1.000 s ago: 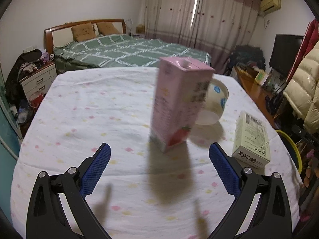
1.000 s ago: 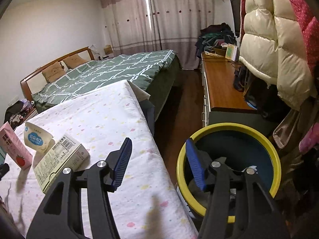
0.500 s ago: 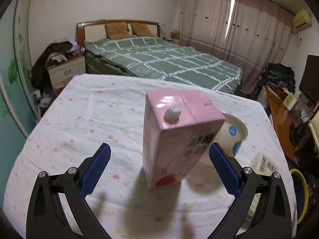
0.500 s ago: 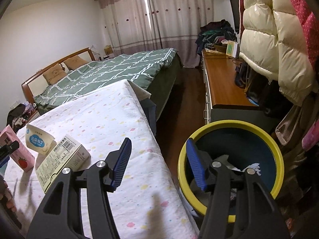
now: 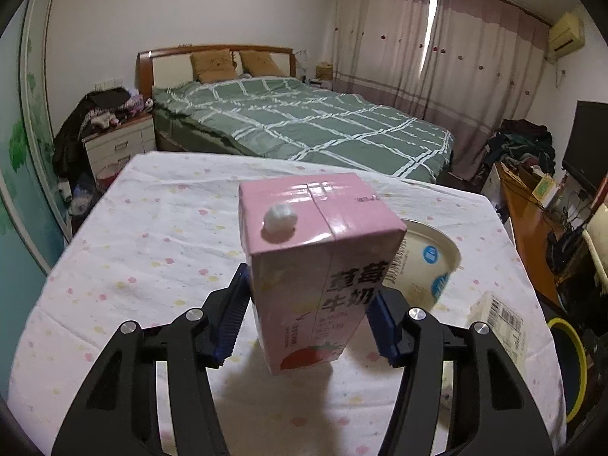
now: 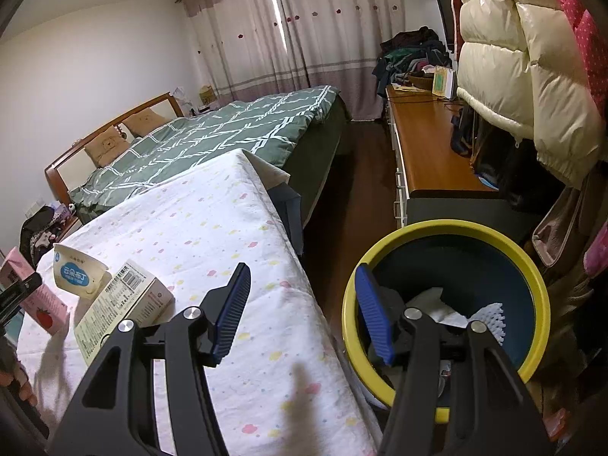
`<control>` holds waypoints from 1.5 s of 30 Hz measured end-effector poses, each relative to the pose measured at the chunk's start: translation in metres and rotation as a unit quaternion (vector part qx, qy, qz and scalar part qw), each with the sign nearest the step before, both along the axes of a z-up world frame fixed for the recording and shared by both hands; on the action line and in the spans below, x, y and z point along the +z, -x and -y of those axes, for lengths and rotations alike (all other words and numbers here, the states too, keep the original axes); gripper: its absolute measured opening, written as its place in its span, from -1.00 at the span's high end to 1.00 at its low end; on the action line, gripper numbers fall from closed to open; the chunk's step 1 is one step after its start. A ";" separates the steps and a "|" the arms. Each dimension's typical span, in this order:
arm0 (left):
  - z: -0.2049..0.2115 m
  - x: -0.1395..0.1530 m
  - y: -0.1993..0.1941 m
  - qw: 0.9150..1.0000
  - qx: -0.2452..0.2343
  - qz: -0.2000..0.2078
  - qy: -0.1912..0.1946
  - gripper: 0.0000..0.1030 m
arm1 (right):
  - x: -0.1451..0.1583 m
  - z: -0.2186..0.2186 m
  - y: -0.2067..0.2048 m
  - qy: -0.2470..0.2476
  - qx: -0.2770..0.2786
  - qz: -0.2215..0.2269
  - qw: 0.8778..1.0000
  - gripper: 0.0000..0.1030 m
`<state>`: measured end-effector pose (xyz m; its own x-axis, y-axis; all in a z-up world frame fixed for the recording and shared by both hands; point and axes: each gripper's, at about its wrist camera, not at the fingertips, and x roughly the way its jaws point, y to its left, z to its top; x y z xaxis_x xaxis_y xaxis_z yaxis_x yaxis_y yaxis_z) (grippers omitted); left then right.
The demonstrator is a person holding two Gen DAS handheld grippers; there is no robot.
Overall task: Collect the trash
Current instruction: 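Reach the left gripper to the pink milk carton and grasp it, then carry the pink milk carton over the yellow bin and open the left gripper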
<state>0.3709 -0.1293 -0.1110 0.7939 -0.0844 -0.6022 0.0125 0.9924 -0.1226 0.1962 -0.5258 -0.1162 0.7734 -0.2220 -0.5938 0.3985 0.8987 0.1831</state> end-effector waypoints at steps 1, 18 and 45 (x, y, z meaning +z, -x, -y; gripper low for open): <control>0.000 0.004 0.009 1.000 -0.004 0.006 -0.004 -0.11 | 0.000 0.001 0.000 -0.002 0.000 0.001 1.000 -0.06; 0.100 0.056 0.122 0.977 -0.210 0.027 -0.003 -0.11 | 0.014 0.032 0.083 0.023 -0.048 0.044 0.998 -0.28; 0.405 0.000 0.108 0.907 -0.417 -0.060 0.007 -0.73 | 0.006 0.117 0.218 0.032 -0.179 0.022 0.983 -0.33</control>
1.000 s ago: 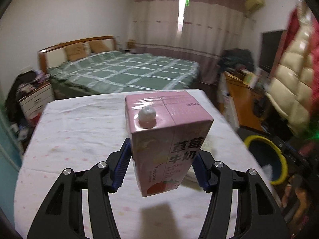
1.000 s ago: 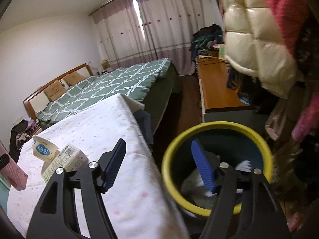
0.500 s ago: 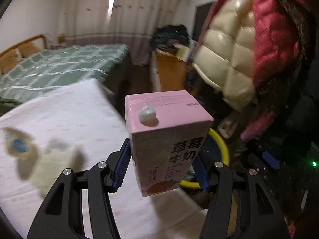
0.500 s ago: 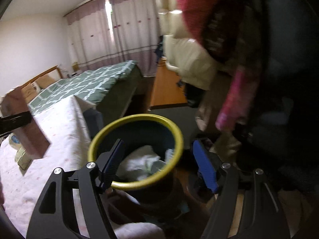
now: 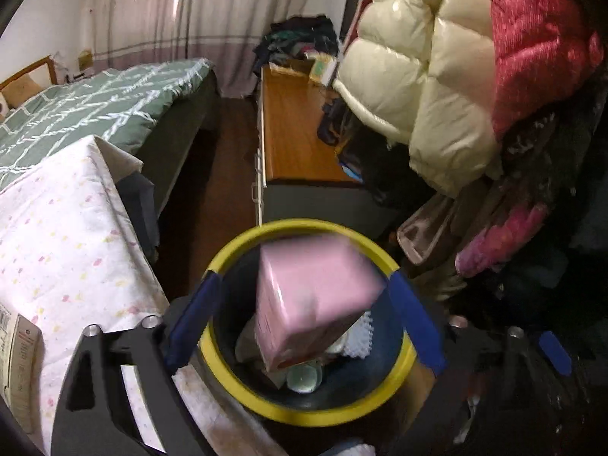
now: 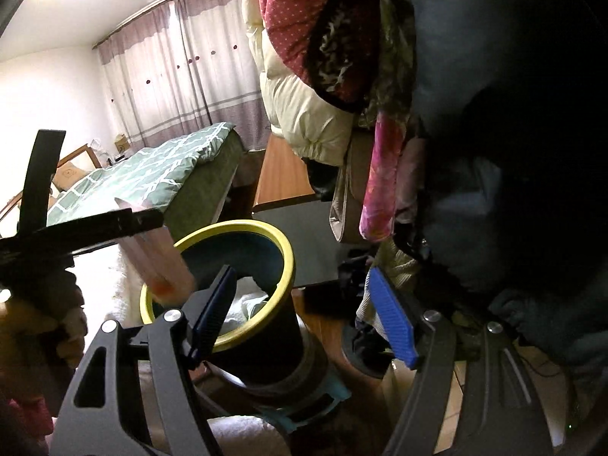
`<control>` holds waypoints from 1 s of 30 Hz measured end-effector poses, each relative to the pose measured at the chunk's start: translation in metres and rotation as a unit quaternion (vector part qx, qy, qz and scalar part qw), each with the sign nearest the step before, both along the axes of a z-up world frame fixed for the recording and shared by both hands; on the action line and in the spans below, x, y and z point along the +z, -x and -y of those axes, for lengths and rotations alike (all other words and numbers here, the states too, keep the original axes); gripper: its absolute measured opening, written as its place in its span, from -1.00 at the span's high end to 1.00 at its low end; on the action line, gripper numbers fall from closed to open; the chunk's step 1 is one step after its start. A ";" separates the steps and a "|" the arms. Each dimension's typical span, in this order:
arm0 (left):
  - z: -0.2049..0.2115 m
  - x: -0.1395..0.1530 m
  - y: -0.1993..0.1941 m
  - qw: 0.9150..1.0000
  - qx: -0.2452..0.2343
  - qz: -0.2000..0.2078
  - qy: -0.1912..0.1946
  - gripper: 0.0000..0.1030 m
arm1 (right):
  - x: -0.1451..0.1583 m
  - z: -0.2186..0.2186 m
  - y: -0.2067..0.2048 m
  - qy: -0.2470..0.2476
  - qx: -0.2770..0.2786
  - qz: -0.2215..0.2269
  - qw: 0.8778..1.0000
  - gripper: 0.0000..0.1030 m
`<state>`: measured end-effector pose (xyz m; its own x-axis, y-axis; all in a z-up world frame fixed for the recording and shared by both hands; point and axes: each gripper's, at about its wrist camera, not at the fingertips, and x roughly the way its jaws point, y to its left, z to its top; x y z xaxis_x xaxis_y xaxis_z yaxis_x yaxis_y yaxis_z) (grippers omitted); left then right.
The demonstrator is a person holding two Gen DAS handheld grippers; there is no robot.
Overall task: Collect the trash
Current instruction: 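Carry the pink milk carton over the yellow bin and open the left gripper, then reach the right gripper to the pale green box and grasp it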
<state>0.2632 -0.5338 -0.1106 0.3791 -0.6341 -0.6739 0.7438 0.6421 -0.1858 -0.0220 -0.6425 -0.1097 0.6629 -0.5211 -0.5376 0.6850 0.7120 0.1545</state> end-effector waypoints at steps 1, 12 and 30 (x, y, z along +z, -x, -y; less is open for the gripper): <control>-0.003 0.003 0.001 1.000 -0.001 0.004 0.002 -0.73 | 0.000 -0.001 0.000 0.000 0.001 0.000 1.000 -0.33; -0.158 0.072 0.012 0.992 0.059 0.090 0.073 -0.85 | -0.002 -0.022 -0.025 -0.003 0.035 -0.008 0.999 -0.33; -0.454 0.041 -0.034 0.926 0.334 0.175 0.028 -0.88 | 0.007 -0.133 -0.133 0.026 0.178 -0.026 0.983 -0.35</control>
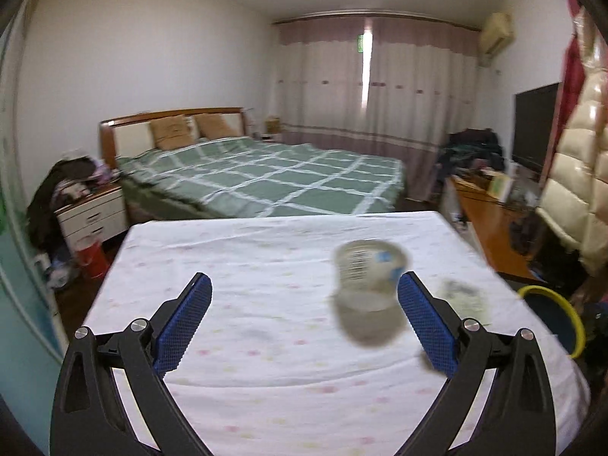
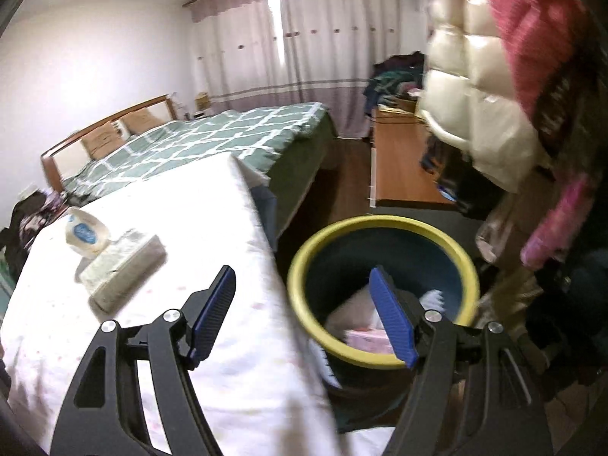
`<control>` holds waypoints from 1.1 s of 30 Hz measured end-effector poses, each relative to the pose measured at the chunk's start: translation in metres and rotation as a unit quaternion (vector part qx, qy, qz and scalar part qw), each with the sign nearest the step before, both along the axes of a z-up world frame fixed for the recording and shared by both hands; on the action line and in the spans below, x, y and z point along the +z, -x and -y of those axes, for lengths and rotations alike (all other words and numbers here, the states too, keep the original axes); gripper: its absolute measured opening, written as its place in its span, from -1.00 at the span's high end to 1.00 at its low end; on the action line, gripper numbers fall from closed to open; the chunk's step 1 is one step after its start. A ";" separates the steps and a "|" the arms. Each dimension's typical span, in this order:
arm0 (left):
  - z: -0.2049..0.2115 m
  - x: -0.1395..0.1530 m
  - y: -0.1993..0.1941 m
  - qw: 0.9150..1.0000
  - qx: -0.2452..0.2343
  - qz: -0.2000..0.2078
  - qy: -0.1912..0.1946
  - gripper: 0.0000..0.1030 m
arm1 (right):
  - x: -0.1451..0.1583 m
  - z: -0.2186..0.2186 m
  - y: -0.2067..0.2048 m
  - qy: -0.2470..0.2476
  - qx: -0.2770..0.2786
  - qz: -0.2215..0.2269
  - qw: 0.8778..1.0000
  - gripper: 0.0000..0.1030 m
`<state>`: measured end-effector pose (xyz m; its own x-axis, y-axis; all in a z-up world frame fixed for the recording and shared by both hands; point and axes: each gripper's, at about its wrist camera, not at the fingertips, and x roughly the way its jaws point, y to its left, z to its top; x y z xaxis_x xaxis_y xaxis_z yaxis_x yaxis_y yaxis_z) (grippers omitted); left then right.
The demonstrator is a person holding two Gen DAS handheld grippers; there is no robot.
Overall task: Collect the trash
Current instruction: 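Reach the right gripper to the pale green box and grasp it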
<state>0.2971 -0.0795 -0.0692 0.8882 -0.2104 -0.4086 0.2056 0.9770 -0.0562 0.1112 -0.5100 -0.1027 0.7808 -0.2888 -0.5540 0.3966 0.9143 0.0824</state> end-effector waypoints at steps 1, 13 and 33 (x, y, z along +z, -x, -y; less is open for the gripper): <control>-0.010 -0.005 -0.004 1.000 0.010 -0.002 0.001 -0.88 | 0.001 -0.006 -0.006 0.000 0.009 -0.002 1.000 -0.35; -0.050 -0.030 -0.017 0.996 0.064 -0.037 0.041 -0.88 | 0.007 -0.088 -0.077 -0.005 0.129 -0.032 0.991 -0.36; -0.022 -0.033 -0.014 0.998 0.014 -0.051 0.031 -0.89 | -0.035 -0.176 -0.157 -0.052 0.054 -0.089 0.993 -0.86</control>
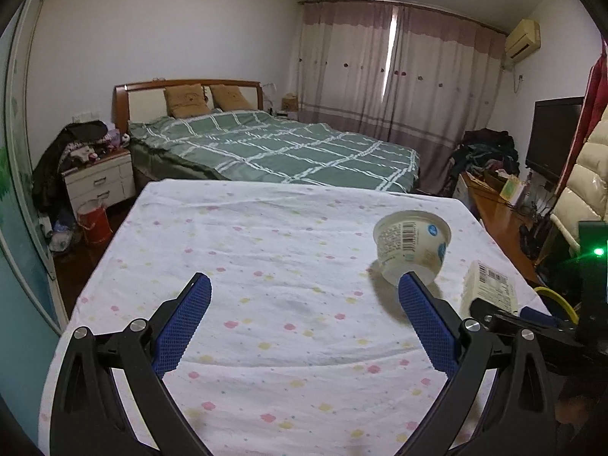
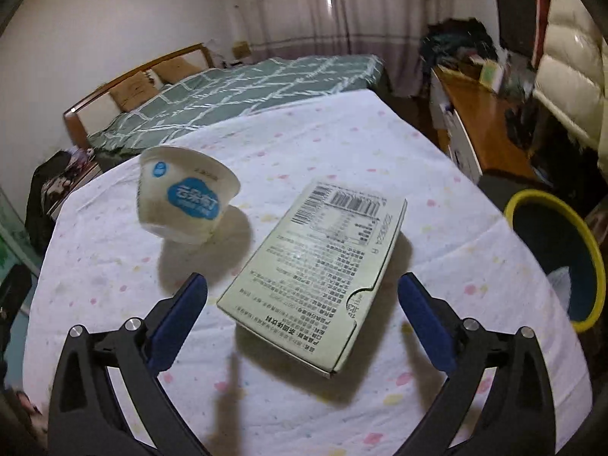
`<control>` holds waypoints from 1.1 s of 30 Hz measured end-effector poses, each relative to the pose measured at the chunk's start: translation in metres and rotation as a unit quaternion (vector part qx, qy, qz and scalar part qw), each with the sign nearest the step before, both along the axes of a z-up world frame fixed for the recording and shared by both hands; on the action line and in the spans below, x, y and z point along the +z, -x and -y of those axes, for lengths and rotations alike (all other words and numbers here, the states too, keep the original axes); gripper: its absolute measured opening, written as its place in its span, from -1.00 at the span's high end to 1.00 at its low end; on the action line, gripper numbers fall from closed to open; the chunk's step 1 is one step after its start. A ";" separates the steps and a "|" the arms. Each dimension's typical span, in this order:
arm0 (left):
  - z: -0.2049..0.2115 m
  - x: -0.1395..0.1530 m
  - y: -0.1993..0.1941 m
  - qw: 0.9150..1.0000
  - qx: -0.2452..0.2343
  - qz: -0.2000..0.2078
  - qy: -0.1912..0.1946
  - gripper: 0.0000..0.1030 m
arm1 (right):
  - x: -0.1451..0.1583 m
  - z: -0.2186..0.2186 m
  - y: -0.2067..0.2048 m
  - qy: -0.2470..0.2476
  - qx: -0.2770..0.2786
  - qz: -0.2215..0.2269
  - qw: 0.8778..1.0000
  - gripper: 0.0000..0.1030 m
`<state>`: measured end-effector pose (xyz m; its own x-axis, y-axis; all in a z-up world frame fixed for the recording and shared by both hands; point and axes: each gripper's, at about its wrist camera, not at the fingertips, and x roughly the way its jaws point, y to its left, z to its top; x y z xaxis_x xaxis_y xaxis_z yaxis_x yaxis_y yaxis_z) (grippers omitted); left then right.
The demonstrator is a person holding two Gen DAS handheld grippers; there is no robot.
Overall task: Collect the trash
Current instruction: 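Reach the right gripper to the pale green box and grasp it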
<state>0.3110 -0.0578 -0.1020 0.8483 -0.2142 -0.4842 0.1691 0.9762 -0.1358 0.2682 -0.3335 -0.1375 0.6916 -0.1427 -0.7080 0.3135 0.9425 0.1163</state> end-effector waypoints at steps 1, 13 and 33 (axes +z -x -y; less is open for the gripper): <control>0.001 0.000 0.001 1.000 -0.003 -0.001 0.002 -0.89 | -0.002 0.000 -0.001 0.000 0.002 -0.006 1.000 -0.86; 0.002 0.002 0.005 1.000 -0.007 0.005 0.000 -0.89 | -0.014 -0.011 -0.021 0.024 0.007 -0.058 0.998 -0.86; 0.007 -0.002 0.003 1.000 -0.015 -0.003 -0.010 -0.89 | -0.018 0.038 -0.010 0.037 0.032 -0.075 0.996 -0.49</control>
